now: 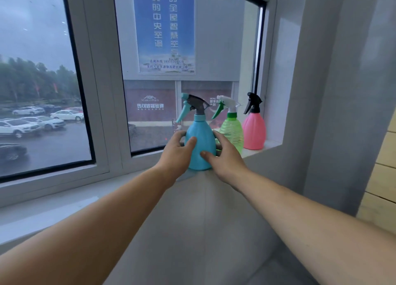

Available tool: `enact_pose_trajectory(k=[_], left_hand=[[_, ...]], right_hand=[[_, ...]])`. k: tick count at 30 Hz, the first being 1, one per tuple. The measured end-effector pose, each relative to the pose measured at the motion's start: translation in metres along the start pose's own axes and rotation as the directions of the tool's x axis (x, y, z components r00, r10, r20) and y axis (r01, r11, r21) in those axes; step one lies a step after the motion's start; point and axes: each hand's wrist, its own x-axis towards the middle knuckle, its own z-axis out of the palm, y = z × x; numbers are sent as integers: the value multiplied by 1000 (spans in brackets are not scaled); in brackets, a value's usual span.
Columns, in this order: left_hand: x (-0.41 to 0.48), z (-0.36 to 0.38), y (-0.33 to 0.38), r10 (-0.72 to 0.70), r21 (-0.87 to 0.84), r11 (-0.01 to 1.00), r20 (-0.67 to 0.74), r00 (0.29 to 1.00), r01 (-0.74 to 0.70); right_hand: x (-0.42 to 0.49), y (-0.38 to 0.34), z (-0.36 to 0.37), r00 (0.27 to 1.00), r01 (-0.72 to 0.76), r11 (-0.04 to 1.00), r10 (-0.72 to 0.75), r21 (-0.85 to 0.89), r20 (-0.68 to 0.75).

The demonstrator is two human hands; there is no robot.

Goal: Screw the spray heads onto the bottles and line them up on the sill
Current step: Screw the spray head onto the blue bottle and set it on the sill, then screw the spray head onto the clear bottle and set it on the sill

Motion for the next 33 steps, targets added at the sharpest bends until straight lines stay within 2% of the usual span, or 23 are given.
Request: enact_pose_trajectory(k=[5, 17, 21, 24, 28, 31, 33], left_hand=[[11, -2, -10, -5, 0, 1000, 1, 1000, 5], [17, 2, -17, 32, 50, 998, -30, 999, -30], [11, -4, -10, 34, 153, 988, -47, 998, -26], [-3, -7, -1, 44, 166, 986, -80, 996, -30], [-36, -1, -1, 138, 189, 975, -118, 983, -114], [-69, 12, -10, 182, 147, 974, -55, 982, -173], [-85, 22, -21, 141, 107, 984, 45, 989, -145]], right_hand=[[10, 8, 9, 1000, 6, 1000, -6, 11, -30], [13, 13, 7, 1000, 0, 1000, 0, -24, 5], [4, 11, -4, 998, -44, 999, 43, -19, -49], [-11, 12, -18, 993, -59, 998, 58, -6, -99], [-44, 26, -41, 984, -128, 991, 131, 33, -122], [-73, 45, -55, 977, -167, 983, 175, 73, -122], [-94, 56, -62, 973, -205, 975, 213, 87, -93]])
